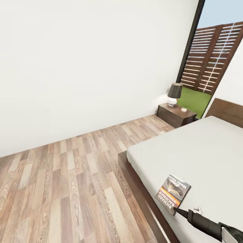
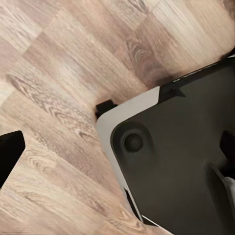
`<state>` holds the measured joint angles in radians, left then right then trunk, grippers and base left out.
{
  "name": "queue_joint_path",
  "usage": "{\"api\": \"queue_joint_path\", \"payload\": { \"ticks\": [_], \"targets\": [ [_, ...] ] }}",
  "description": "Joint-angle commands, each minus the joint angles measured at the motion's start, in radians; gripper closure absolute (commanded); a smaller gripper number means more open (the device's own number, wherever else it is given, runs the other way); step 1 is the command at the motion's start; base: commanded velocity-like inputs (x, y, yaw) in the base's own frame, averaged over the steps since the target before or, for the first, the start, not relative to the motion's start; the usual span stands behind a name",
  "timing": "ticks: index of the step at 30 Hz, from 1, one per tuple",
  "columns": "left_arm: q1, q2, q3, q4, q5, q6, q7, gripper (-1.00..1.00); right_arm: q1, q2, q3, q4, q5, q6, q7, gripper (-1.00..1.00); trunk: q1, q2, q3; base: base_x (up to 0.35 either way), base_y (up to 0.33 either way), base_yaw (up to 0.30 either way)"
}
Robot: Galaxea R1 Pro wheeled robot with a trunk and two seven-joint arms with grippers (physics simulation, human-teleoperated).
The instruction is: In the bedroom, move the book from the bed onto either nightstand, and place the two sandals side by side next to the bed.
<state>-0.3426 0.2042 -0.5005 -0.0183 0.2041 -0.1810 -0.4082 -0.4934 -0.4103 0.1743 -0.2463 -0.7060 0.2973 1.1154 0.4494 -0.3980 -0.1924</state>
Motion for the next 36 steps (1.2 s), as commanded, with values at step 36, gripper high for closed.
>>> {"api": "queue_joint_path", "payload": {
  "ticks": [36],
  "targets": [
    [-0.001,-0.002,-0.008,0.0,0.01,-0.005,-0.002,-1.0,-0.001,-0.001,0.005,0.001,0.105,0.008,0.001,1.0,0.001,-0.002,-0.002,0.0,0.0,0.271]
  ]
}}
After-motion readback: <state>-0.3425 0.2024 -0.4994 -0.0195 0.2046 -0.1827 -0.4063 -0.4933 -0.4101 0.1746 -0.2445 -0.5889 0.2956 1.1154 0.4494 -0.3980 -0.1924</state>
